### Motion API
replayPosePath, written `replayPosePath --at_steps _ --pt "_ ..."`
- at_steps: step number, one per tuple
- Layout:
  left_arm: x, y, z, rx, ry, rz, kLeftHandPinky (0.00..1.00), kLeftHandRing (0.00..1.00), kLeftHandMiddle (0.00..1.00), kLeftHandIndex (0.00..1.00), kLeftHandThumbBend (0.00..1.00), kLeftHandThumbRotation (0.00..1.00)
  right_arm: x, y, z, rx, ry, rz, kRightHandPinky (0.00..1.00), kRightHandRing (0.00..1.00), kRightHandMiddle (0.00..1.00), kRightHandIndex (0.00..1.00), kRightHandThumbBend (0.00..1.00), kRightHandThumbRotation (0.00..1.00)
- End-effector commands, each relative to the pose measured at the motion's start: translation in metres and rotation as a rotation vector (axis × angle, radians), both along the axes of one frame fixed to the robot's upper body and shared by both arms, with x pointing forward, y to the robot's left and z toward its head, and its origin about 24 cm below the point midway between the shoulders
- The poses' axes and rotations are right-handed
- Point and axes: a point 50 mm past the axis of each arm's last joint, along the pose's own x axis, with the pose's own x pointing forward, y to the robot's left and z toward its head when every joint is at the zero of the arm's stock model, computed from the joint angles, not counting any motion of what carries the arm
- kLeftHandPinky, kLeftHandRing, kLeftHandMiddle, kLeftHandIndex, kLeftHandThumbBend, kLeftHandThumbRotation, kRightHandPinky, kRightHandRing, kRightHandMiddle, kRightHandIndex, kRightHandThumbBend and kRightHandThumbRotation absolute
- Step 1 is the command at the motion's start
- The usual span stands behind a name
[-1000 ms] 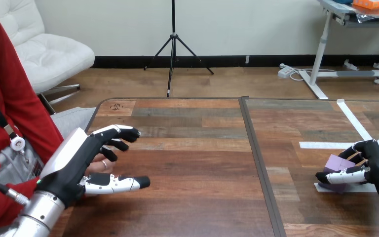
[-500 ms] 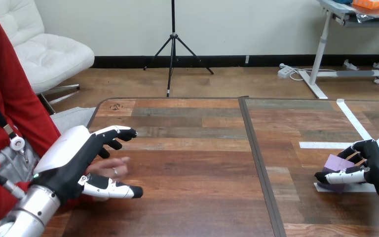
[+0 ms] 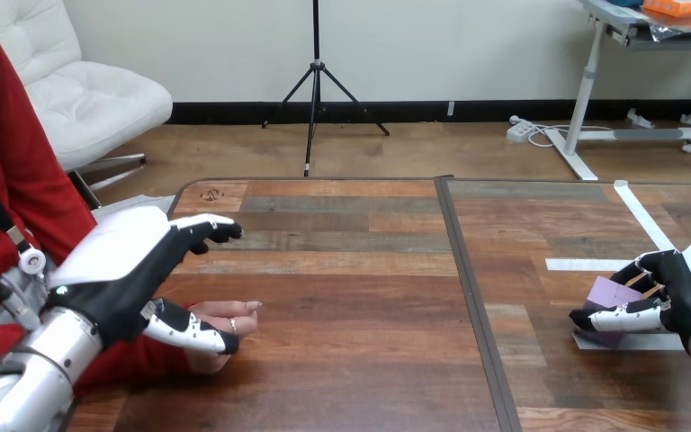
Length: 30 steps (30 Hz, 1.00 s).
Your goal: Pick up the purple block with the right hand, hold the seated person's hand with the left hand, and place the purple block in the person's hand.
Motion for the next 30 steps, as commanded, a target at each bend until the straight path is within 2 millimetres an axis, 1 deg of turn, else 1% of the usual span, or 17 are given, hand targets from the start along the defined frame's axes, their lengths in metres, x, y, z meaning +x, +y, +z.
replayPosePath --at_steps 1,9,14,21,30 --pt "0.009 -0.005 0.024 0.063 -0.078 -0.033 0.7 0.77 0.81 0.8 1.0 0.14 0.023 0.004 0.032 -0.006 -0.138 0.026 0.44 0.46 0.49 0.47 0.81 0.0" --pt "0.013 0.002 0.024 0.105 -0.038 -0.007 0.7 0.77 0.81 0.8 1.0 0.11 0.024 0.004 0.033 -0.001 -0.138 0.023 0.43 0.45 0.49 0.47 0.81 0.0" --pt "0.014 0.003 0.025 0.12 -0.027 0.002 0.69 0.76 0.8 0.8 1.0 0.07 0.025 0.004 0.033 0.004 -0.134 0.015 0.43 0.46 0.49 0.47 0.81 0.0" --pt "0.016 0.005 0.025 0.16 0.007 0.031 0.7 0.76 0.8 0.8 1.0 0.04 0.025 0.005 0.033 0.005 -0.144 0.021 0.43 0.45 0.48 0.47 0.82 0.0" --pt "0.017 0.007 0.025 0.16 0.098 0.065 0.75 0.8 0.83 0.84 1.0 0.02 0.024 0.005 0.033 0.005 -0.148 0.022 0.42 0.45 0.48 0.47 0.82 0.0"
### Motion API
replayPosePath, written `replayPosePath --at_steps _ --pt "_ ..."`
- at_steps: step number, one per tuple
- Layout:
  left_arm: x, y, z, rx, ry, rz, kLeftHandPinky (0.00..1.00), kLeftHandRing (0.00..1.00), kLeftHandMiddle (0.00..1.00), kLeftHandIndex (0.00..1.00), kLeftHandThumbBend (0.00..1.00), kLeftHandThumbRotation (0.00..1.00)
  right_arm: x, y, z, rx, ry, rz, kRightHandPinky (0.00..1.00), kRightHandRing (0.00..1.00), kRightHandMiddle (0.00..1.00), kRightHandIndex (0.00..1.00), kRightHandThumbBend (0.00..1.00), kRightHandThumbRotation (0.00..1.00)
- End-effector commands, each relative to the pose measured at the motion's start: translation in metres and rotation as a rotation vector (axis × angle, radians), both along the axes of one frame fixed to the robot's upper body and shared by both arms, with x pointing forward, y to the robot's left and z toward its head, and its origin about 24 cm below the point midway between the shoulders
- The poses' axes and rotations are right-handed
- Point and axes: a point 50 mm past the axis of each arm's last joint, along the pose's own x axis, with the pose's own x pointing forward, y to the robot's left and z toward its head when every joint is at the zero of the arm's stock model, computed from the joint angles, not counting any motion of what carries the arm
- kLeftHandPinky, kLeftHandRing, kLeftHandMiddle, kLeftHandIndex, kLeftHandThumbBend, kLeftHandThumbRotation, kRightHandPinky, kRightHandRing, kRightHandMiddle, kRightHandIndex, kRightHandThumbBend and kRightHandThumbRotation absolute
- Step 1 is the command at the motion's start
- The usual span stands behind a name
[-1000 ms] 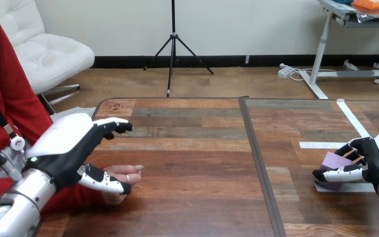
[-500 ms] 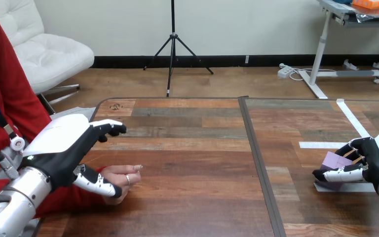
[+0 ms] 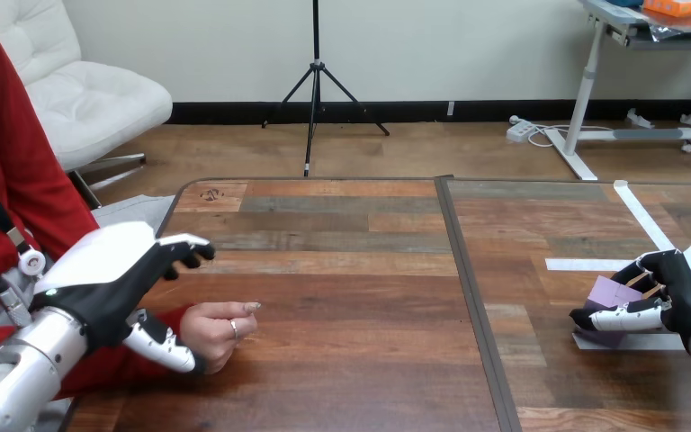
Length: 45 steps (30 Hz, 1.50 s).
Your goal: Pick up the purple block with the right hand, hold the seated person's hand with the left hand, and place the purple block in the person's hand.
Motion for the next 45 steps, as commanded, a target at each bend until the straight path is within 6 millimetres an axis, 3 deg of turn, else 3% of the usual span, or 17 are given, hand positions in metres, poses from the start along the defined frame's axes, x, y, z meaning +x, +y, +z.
replayPosePath --at_steps 1,19,45 --pt "0.012 -0.006 0.028 0.03 -0.051 -0.02 0.76 0.81 0.84 0.84 1.0 0.02 0.024 0.005 0.033 0.001 -0.147 0.026 0.42 0.45 0.48 0.47 0.82 0.0" --pt "0.014 -0.007 0.032 0.059 0.052 0.031 0.7 0.79 0.81 0.84 0.96 0.0 0.025 0.004 0.036 -0.006 -0.159 0.03 0.42 0.45 0.48 0.47 0.81 0.0" --pt "0.028 -0.006 0.033 0.164 0.126 0.077 0.7 0.8 0.82 0.83 0.9 0.0 0.027 0.006 0.038 -0.001 -0.173 0.037 0.42 0.44 0.48 0.48 0.82 0.0"
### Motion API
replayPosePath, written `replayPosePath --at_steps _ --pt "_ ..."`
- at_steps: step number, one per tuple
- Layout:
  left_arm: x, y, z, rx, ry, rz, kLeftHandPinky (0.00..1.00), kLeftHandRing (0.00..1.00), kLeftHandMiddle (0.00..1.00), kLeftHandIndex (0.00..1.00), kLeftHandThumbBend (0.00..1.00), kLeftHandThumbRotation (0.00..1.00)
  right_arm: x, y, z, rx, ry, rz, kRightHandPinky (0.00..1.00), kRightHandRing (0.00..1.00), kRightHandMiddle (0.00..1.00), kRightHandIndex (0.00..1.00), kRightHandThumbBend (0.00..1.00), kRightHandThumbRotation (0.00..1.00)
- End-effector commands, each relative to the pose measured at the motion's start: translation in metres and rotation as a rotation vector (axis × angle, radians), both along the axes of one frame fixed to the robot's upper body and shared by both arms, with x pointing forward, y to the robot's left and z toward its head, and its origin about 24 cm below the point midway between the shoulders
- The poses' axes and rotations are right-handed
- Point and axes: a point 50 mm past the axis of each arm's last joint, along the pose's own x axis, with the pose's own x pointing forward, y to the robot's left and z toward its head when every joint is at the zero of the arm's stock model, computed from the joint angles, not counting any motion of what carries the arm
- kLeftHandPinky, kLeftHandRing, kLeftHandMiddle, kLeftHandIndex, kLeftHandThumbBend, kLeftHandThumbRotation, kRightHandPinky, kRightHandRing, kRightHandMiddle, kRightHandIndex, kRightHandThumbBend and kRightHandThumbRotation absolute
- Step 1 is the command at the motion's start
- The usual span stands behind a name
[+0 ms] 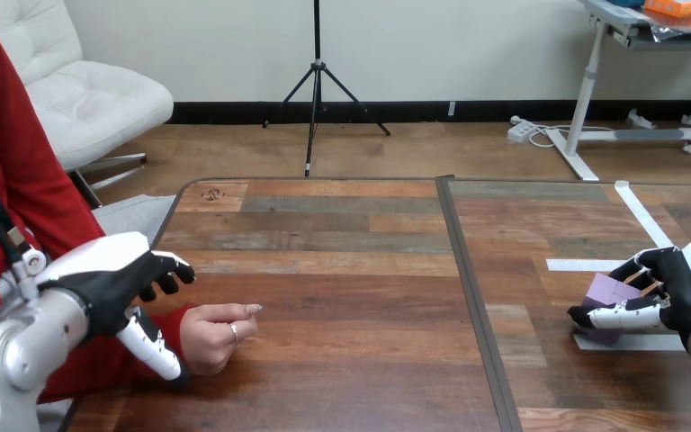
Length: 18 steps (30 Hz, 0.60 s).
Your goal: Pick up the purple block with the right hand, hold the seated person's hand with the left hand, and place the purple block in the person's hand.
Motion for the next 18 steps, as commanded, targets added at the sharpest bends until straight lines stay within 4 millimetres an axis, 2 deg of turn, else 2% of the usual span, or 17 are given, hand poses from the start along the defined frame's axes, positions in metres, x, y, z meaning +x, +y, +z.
replayPosePath --at_steps 1,18 --pt "0.015 -0.004 0.024 0.071 -0.079 -0.029 0.7 0.8 0.81 0.82 0.9 0.0 0.026 0.005 0.037 -0.008 -0.159 0.026 0.42 0.44 0.48 0.48 0.82 0.0" --pt "0.027 -0.005 0.019 0.187 -0.072 -0.026 0.69 0.79 0.81 0.81 0.9 0.0 0.026 0.005 0.038 0.001 -0.168 0.033 0.41 0.44 0.47 0.48 0.82 0.0"
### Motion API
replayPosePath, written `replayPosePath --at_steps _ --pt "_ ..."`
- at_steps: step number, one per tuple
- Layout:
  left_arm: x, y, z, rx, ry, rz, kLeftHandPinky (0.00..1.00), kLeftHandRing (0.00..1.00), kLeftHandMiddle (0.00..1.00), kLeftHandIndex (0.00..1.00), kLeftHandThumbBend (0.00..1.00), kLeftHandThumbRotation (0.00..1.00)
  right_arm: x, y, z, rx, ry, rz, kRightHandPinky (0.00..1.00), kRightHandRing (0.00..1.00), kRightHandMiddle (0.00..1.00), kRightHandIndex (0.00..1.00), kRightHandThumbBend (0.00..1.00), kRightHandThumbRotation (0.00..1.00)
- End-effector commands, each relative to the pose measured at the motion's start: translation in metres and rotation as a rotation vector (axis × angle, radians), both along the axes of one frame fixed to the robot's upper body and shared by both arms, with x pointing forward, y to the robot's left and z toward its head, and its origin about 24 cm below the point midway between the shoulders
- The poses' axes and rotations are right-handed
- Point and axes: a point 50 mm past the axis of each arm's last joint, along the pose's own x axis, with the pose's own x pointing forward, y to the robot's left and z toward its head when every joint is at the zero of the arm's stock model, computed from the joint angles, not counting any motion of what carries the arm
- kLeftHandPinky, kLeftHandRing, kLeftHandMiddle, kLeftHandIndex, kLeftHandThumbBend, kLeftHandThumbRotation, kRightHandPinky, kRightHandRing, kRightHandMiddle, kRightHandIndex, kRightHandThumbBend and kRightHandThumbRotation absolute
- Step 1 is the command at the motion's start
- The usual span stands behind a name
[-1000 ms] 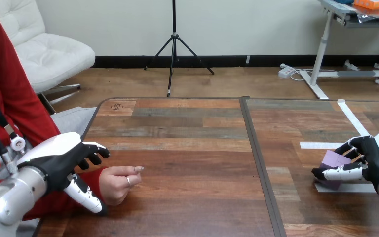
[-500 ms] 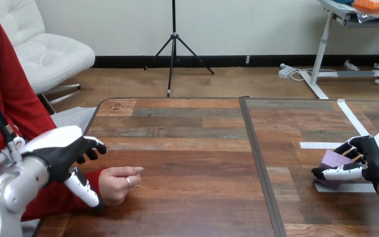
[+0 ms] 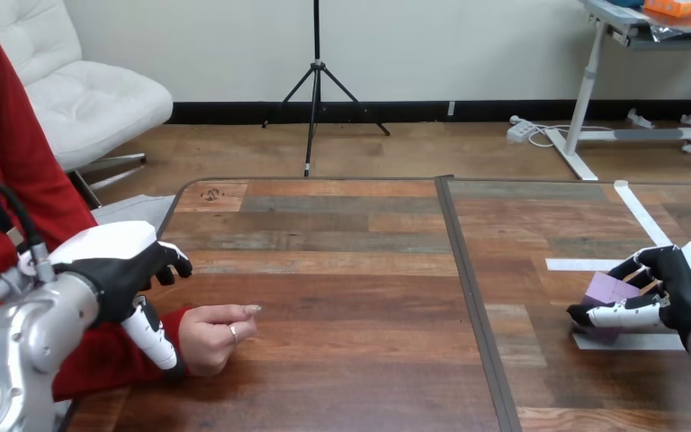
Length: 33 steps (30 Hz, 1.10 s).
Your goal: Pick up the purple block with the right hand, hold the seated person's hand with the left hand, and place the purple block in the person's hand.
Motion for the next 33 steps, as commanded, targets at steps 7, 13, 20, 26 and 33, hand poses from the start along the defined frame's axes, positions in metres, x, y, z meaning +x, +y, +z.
replayPosePath --at_steps 7,13,20,26,33 --pt "0.018 0.001 0.014 0.09 -0.036 0.008 0.69 0.8 0.82 0.81 0.88 0.0 0.026 0.005 0.038 -0.009 -0.167 0.032 0.41 0.43 0.47 0.47 0.82 0.0" --pt "0.021 0.001 0.014 0.099 -0.017 0.007 0.67 0.78 0.8 0.8 0.88 0.0 0.027 0.005 0.039 -0.01 -0.164 0.026 0.41 0.44 0.48 0.47 0.81 0.0" --pt "0.023 0.002 0.014 0.106 0.004 0.0 0.62 0.75 0.77 0.77 0.87 0.0 0.027 0.005 0.039 -0.009 -0.172 0.03 0.42 0.45 0.49 0.47 0.81 0.0" --pt "0.025 0.002 0.015 0.11 0.044 0.014 0.59 0.73 0.76 0.75 0.87 0.0 0.027 0.005 0.04 -0.012 -0.17 0.033 0.43 0.46 0.49 0.48 0.81 0.0" --pt "0.027 0.003 0.016 0.117 0.066 0.02 0.55 0.71 0.73 0.72 0.88 0.0 0.027 0.005 0.041 -0.014 -0.173 0.033 0.42 0.46 0.49 0.48 0.81 0.0"
